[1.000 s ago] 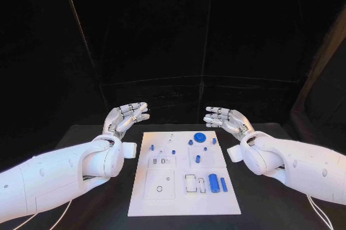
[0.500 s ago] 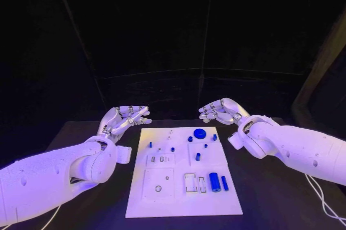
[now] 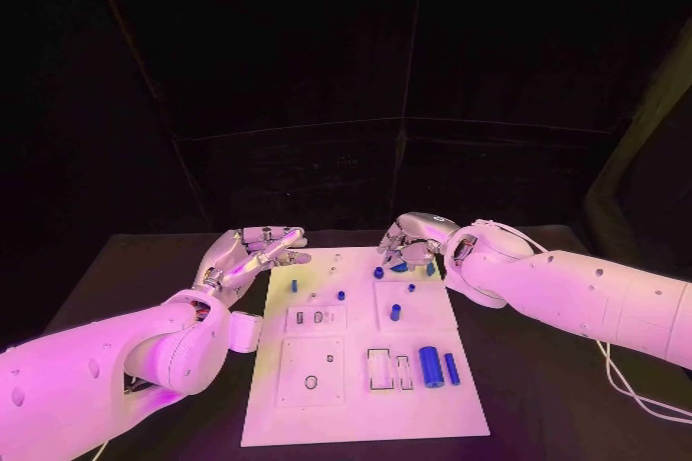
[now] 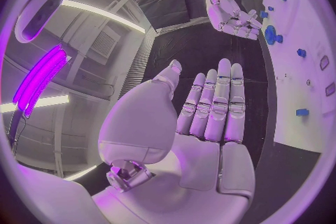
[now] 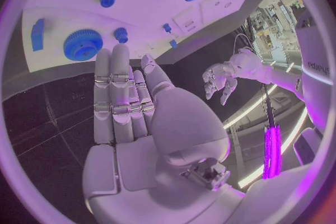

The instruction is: Assemble the parts on the task board

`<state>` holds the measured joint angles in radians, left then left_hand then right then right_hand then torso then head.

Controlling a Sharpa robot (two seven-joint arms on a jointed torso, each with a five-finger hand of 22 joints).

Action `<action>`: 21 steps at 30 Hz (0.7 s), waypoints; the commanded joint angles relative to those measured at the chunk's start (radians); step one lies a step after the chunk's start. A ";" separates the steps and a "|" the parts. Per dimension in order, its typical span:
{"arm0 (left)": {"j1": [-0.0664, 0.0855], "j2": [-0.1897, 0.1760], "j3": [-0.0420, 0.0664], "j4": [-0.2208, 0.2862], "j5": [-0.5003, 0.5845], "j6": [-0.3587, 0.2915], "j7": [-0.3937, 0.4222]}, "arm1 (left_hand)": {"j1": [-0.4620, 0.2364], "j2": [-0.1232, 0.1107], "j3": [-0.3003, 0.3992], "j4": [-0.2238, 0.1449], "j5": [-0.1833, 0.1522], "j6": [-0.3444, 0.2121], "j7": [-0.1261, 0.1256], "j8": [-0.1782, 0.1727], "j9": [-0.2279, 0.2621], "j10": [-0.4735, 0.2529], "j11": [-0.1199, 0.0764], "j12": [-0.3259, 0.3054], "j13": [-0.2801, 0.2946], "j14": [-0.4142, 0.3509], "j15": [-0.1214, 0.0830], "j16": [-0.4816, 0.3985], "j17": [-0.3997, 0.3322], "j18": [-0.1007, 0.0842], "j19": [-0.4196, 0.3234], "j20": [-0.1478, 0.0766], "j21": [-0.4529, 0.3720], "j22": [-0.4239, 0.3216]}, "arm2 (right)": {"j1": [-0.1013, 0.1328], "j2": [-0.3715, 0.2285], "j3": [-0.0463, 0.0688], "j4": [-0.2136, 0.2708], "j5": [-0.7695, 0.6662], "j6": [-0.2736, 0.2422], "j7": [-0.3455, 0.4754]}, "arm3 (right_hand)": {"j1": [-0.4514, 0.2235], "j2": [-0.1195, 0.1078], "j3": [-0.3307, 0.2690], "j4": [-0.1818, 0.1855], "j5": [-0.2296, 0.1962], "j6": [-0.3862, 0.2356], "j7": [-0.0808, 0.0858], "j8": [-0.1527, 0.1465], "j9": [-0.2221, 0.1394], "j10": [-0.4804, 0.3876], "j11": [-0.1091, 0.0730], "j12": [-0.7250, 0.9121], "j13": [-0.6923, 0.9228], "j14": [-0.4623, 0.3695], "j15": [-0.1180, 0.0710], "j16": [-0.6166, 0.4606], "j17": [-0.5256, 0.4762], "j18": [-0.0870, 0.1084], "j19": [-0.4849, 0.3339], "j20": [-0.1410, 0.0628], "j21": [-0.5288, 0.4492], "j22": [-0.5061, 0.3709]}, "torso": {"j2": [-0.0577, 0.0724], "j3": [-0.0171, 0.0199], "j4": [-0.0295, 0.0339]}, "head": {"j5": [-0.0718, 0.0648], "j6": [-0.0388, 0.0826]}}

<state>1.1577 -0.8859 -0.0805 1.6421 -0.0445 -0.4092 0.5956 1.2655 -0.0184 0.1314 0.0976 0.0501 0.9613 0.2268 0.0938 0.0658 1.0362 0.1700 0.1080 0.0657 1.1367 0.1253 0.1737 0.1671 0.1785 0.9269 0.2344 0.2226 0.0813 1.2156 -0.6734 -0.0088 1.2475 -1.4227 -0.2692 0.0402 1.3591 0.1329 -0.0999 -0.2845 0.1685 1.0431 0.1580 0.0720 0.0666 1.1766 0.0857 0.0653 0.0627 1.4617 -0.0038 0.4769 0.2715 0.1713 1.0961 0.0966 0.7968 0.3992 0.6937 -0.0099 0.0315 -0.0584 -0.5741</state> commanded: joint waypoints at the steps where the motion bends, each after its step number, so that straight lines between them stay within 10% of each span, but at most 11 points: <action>1: 0.002 0.001 0.001 0.006 -0.009 0.032 -0.009 | -0.005 0.004 0.000 -0.007 0.000 0.001 0.007 -0.006 -0.001 0.001 0.006 -0.005 -0.001 -0.009 0.000 -0.005 0.001 0.005 -0.005 0.004 -0.005 -0.002 | 0.004 0.010 0.002 -0.002 -0.208 0.054 -0.096 | -0.005 -0.004 -0.002 -0.004 -0.007 -0.003 -0.005 -0.008 -0.001 -0.021 0.002 -0.002 0.001 0.047 0.000 0.070 0.042 0.010 -0.002 0.001 0.044 0.028 | 0.023 -0.0022 0.0068 | -0.003 0.004; 21: 0.002 -0.003 0.001 0.008 -0.009 0.050 -0.027 | -0.010 0.005 -0.004 -0.008 0.000 -0.004 0.011 -0.012 -0.001 -0.006 0.009 -0.010 -0.002 -0.009 0.001 -0.010 0.004 0.005 -0.002 0.006 -0.007 -0.004 | 0.007 0.044 0.003 -0.010 -0.267 0.110 -0.114 | -0.007 0.009 0.030 -0.004 -0.013 -0.024 -0.003 -0.008 -0.001 -0.055 0.009 0.001 0.000 0.024 0.006 0.421 0.319 -0.033 0.075 0.012 0.370 0.407 | 0.045 -0.0061 0.0147 | -0.010 -0.004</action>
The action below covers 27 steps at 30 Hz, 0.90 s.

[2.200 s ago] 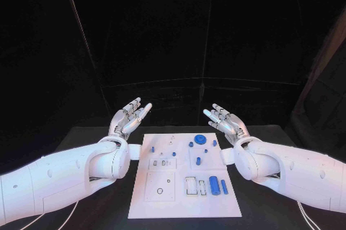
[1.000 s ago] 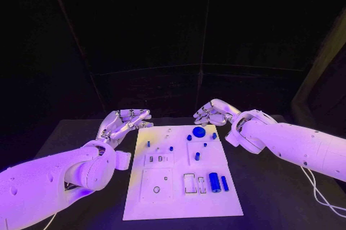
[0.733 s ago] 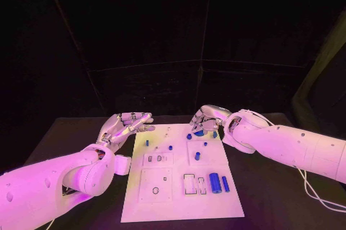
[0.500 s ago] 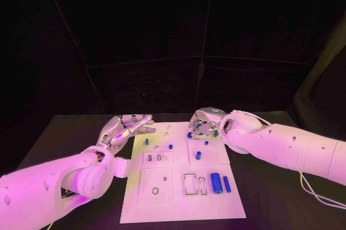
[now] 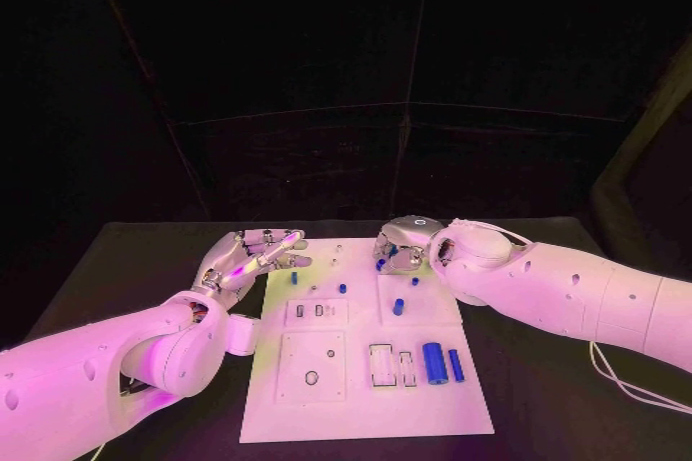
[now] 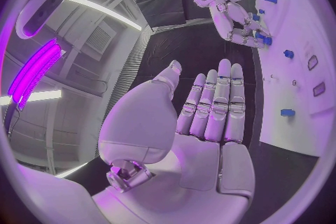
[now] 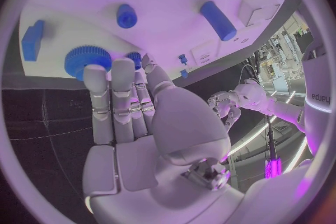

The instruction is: Assemble the parts on the task board

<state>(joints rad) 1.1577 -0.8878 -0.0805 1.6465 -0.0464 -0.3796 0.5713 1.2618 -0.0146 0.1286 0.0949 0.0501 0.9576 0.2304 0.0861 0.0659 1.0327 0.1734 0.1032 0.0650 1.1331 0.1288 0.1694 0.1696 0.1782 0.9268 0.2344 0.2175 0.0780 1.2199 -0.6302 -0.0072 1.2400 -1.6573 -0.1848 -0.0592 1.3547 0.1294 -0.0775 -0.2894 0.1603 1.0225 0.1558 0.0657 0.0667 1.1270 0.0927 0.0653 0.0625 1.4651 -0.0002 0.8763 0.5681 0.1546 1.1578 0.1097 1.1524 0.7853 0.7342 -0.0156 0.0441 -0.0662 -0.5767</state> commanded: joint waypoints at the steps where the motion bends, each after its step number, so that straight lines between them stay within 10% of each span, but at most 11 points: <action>1: 0.002 -0.002 0.001 0.004 -0.007 0.021 -0.004 | -0.006 0.001 -0.001 -0.006 0.000 -0.001 0.007 -0.004 -0.002 -0.002 0.006 -0.005 -0.001 -0.006 -0.002 -0.006 0.001 0.005 -0.002 0.006 -0.002 -0.001 | 0.003 0.001 0.001 -0.003 -0.033 0.028 -0.015 | -0.002 0.015 0.010 0.001 -0.005 -0.001 -0.001 -0.001 -0.001 -0.003 0.001 0.001 0.000 0.021 0.003 0.033 0.034 -0.017 0.017 -0.001 0.023 0.032 | 0.004 -0.0006 0.0022 | -0.002 -0.002; 20: 0.002 -0.005 0.001 -0.001 -0.007 0.026 -0.011 | -0.007 0.002 -0.001 -0.006 0.000 -0.001 0.008 -0.005 -0.002 -0.004 0.006 -0.006 -0.001 -0.006 -0.002 -0.007 0.002 0.006 -0.001 0.006 -0.002 -0.001 | 0.003 0.016 0.001 -0.019 -0.037 0.053 -0.016 | 0.015 0.055 0.140 -0.001 -0.103 0.030 -0.004 0.003 0.001 0.027 -0.004 0.003 0.000 0.019 0.002 0.226 0.225 -0.044 0.076 0.001 0.153 0.216 | 0.010 0.0016 0.0030 | -0.001 -0.012; 27: 0.002 -0.005 0.001 -0.002 -0.007 0.029 -0.013 | -0.007 0.004 -0.001 -0.007 0.000 -0.002 0.008 -0.006 -0.002 -0.005 0.007 -0.007 -0.001 -0.006 -0.001 -0.008 0.002 0.006 -0.001 0.006 -0.003 -0.002 | 0.003 0.010 0.005 -0.002 -0.020 -0.074 0.008 | 0.014 0.043 0.213 -0.002 -0.106 0.069 -0.007 0.008 0.004 0.070 -0.011 0.005 0.002 0.018 -0.003 0.276 0.270 -0.054 0.102 -0.003 0.195 0.280 | 0.010 0.0014 0.0047 | 0.000 -0.010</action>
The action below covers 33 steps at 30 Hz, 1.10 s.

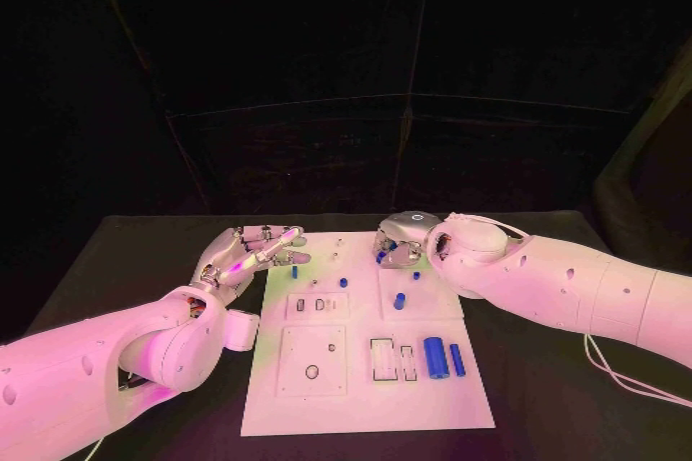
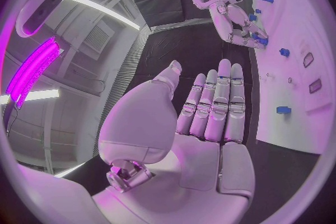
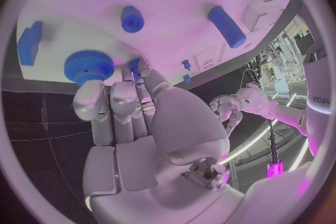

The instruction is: Assemble the parts on the task board

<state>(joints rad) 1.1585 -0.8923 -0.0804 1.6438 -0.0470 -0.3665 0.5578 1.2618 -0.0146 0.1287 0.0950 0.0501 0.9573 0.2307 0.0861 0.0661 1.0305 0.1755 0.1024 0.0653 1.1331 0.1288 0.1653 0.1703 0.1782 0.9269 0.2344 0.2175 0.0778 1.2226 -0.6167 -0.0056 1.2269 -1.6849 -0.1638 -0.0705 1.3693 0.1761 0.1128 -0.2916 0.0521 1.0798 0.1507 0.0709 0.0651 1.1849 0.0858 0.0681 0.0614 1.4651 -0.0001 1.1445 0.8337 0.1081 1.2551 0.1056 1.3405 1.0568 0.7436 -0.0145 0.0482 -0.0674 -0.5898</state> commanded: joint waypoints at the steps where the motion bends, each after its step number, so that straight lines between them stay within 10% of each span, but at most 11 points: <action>1: 0.002 -0.001 0.001 0.000 -0.006 0.016 0.000 | -0.007 0.004 -0.001 -0.007 0.000 -0.002 0.008 -0.006 -0.002 -0.003 0.005 -0.006 -0.001 -0.006 -0.001 -0.004 0.001 0.006 -0.001 0.006 -0.003 -0.002 | 0.001 -0.004 0.008 0.014 0.016 -0.118 0.025 | -0.005 -0.011 0.033 0.002 0.002 0.014 0.000 0.002 0.005 0.015 -0.003 0.000 0.003 0.017 -0.003 0.013 0.007 -0.008 0.003 0.001 0.010 0.010 | 0.000 0.0001 0.0007 | 0.002 0.005; 10: 0.002 0.000 0.001 0.000 -0.006 0.019 -0.002 | -0.006 0.005 -0.001 -0.008 0.000 -0.003 0.008 -0.006 -0.002 -0.004 0.005 -0.007 -0.001 -0.006 -0.001 -0.005 0.002 0.006 0.000 0.006 -0.003 -0.002 | 0.001 0.032 0.023 -0.014 0.048 -0.229 0.024 | -0.038 -0.059 0.123 0.005 0.003 0.012 0.005 -0.006 0.003 0.009 0.001 -0.005 0.002 0.003 0.002 0.022 -0.005 -0.008 -0.005 0.006 0.023 0.022 | 0.003 -0.0023 0.0028 | 0.003 0.012; 33: 0.008 0.002 0.001 0.004 -0.006 0.028 -0.009 | -0.006 0.006 -0.001 -0.010 0.000 -0.004 0.008 -0.007 -0.002 -0.005 0.005 -0.008 -0.001 -0.006 -0.001 -0.006 0.002 0.006 0.000 0.007 -0.004 -0.003 | 0.005 0.179 0.025 -0.155 0.043 -0.165 0.035 | -0.085 -0.103 0.222 0.017 0.006 -0.001 0.011 -0.007 0.002 -0.008 0.007 -0.005 0.002 0.000 0.008 0.043 0.000 -0.008 -0.009 0.012 0.034 0.033 | 0.014 -0.0061 0.0141 | 0.006 0.015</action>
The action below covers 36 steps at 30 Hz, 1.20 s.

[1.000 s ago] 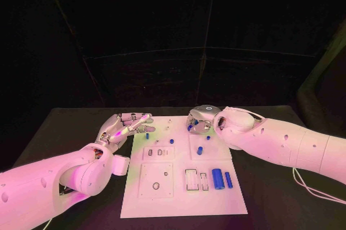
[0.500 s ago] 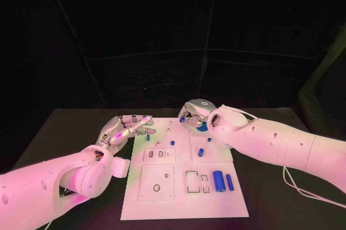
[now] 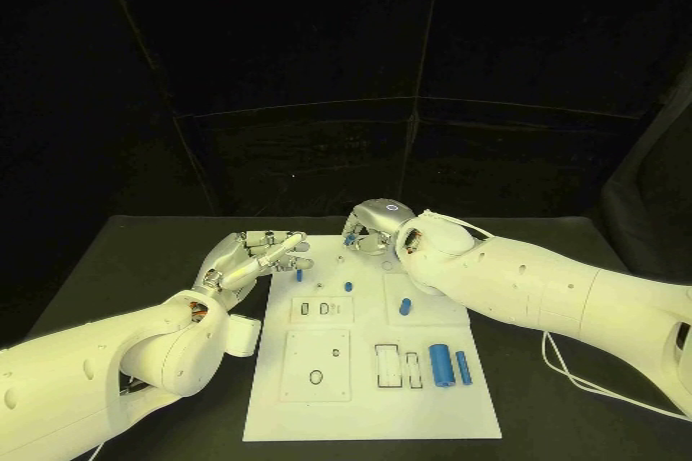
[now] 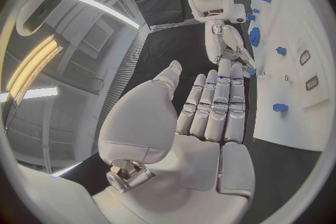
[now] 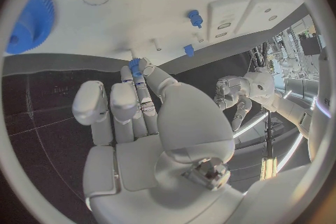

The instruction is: Assemble the parts on the task board

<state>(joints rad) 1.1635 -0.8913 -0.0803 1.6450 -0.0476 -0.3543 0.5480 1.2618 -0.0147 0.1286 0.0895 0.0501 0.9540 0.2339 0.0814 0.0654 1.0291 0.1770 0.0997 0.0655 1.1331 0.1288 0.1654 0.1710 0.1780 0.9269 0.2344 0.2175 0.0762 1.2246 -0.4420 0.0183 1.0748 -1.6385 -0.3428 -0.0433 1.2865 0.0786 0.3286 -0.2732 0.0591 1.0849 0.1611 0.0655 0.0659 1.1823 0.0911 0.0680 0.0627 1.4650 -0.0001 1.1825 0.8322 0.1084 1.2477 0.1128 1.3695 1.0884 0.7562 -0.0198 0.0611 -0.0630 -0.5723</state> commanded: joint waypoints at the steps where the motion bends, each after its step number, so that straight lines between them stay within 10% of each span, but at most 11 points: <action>1: 0.003 0.001 0.001 0.003 -0.006 0.016 0.000 | -0.006 0.006 -0.001 -0.004 0.000 0.000 0.005 -0.003 -0.001 -0.004 0.004 -0.005 -0.002 -0.006 -0.001 -0.006 0.001 0.006 0.000 0.007 -0.004 -0.001 | 0.003 0.007 0.001 -0.005 -0.005 0.013 0.008 | -0.002 -0.005 0.006 -0.002 -0.001 -0.006 0.000 -0.002 0.002 -0.005 0.002 -0.005 0.001 0.000 0.008 0.005 0.002 -0.009 -0.002 0.005 0.005 0.001 | 0.003 -0.0011 0.0015 | 0.001 -0.001; 23: 0.006 0.003 0.001 0.001 -0.006 0.024 -0.006 | -0.006 0.007 -0.001 -0.006 0.000 -0.001 0.005 -0.003 -0.001 -0.005 0.004 -0.006 -0.002 -0.007 0.000 -0.008 0.002 0.006 0.000 0.007 -0.005 -0.002 | 0.003 0.057 0.001 -0.065 -0.053 0.028 -0.045 | -0.020 -0.022 0.031 0.008 -0.003 -0.015 0.002 -0.003 0.001 -0.017 0.005 -0.007 0.000 0.000 0.011 0.015 0.007 -0.009 -0.002 0.007 0.008 0.005 | 0.005 -0.0014 0.0005 | 0.000 0.003; 36: 0.007 0.004 0.001 -0.001 -0.006 0.034 -0.012 | -0.006 0.007 -0.001 -0.006 0.000 -0.002 0.005 -0.004 -0.001 -0.006 0.004 -0.007 -0.002 -0.008 0.000 -0.009 0.002 0.006 0.000 0.007 -0.005 -0.002 | 0.005 0.077 0.001 -0.094 -0.051 0.034 -0.041 | -0.048 -0.075 0.066 0.032 -0.005 -0.071 0.013 -0.005 -0.002 -0.109 0.024 -0.008 -0.002 -0.015 0.028 -0.002 -0.041 0.000 -0.040 0.019 -0.012 -0.040 | 0.006 -0.0021 0.0008 | 0.000 0.006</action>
<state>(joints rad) 1.1686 -0.8881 -0.0803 1.6434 -0.0479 -0.3389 0.5365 1.2618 -0.0147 0.1287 0.0896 0.0501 0.9540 0.2339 0.0814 0.0657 1.0291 0.1770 0.0997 0.0650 1.1332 0.1288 0.1616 0.1717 0.1780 0.9269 0.2344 0.2175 0.0756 1.2247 -0.3668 0.0183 0.9841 -1.6837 -0.3146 -0.0802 1.2370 0.0126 0.3915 -0.2426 0.0608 1.0198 0.1737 0.0657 0.0654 1.0847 0.1131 0.0641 0.0617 1.4503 0.0219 1.1858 0.7981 0.1085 1.2153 0.1318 1.3637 1.0562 0.7620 -0.0213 0.0618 -0.0622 -0.5666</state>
